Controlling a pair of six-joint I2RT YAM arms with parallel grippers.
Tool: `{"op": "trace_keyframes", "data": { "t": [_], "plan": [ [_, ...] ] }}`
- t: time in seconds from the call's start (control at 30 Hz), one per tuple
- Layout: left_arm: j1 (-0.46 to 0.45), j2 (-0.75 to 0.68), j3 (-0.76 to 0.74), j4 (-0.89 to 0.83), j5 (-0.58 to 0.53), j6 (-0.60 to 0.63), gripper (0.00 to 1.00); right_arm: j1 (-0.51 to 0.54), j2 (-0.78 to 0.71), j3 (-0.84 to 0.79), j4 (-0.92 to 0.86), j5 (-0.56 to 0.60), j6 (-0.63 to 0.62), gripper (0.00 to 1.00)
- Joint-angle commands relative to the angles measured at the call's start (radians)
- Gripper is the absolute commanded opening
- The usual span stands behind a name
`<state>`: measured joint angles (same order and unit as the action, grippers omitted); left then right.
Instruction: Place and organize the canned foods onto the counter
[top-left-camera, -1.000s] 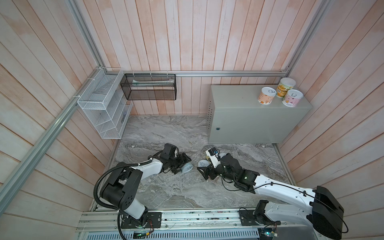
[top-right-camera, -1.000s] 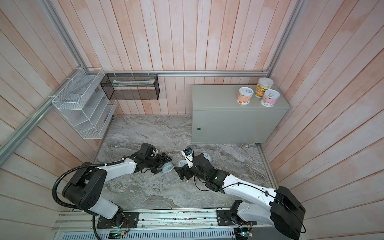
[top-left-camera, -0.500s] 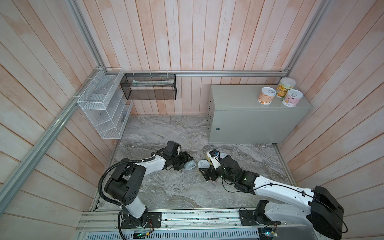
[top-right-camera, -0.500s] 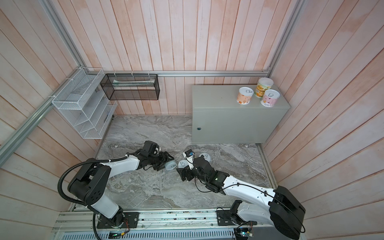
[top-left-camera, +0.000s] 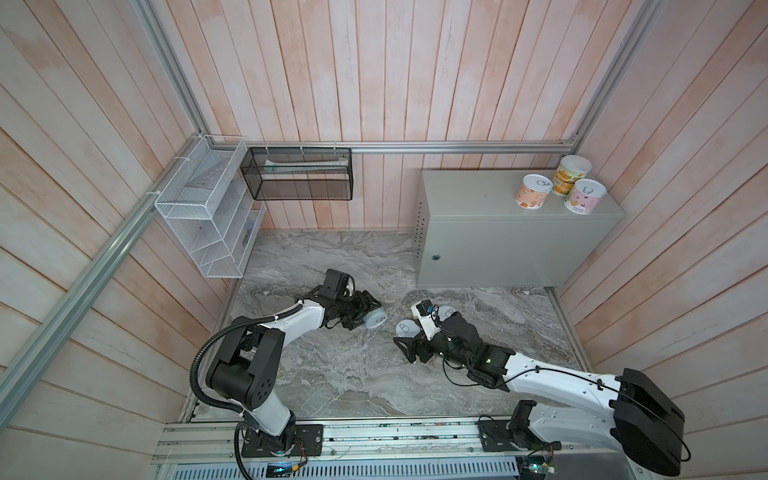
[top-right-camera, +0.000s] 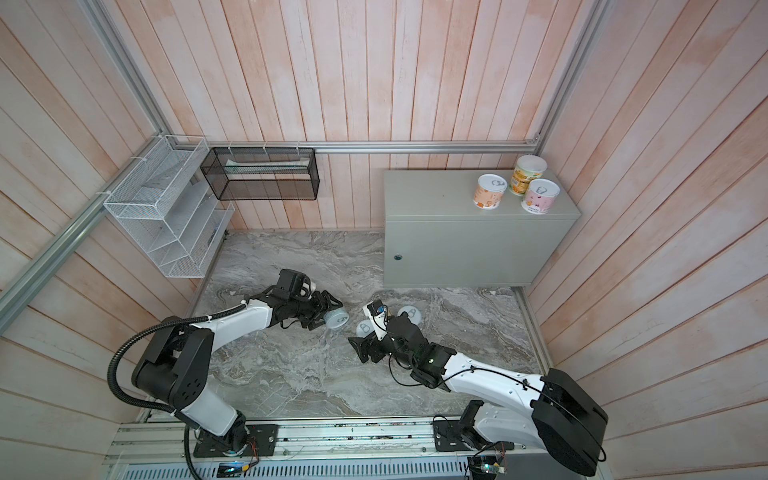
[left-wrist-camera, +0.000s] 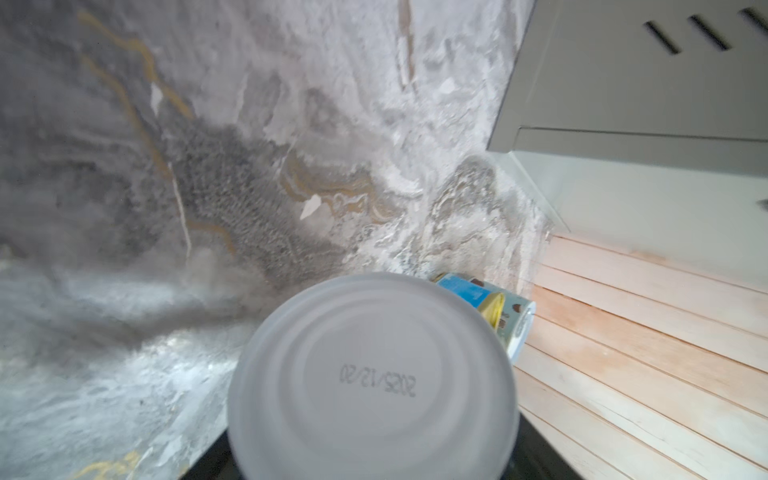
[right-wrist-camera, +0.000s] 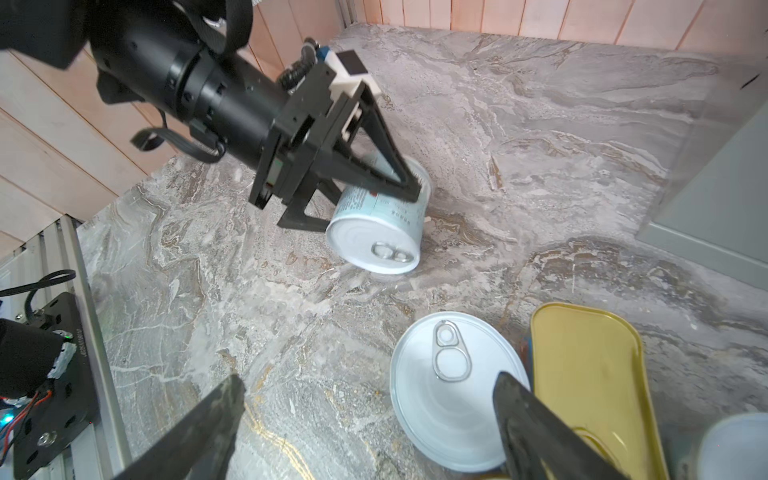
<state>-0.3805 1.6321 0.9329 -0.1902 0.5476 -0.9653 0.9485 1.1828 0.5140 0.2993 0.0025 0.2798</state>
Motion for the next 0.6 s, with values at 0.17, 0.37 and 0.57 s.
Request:
{"op": "trace_keyframes", "data": {
  "t": [0.17,0.37,0.57],
  "plan": [
    [0.003,-0.068,0.038,0.039,0.158,-0.06,0.4,0.042,0.136,-0.056,0.401,0.089,-0.052,0.94],
    [0.003,-0.108,0.024,0.037,0.16,-0.074,0.39,0.044,0.292,0.021,0.512,0.171,-0.097,0.94],
    [0.003,-0.123,0.012,0.036,0.167,-0.085,0.39,0.044,0.37,0.082,0.575,0.18,-0.108,0.95]
  ]
}}
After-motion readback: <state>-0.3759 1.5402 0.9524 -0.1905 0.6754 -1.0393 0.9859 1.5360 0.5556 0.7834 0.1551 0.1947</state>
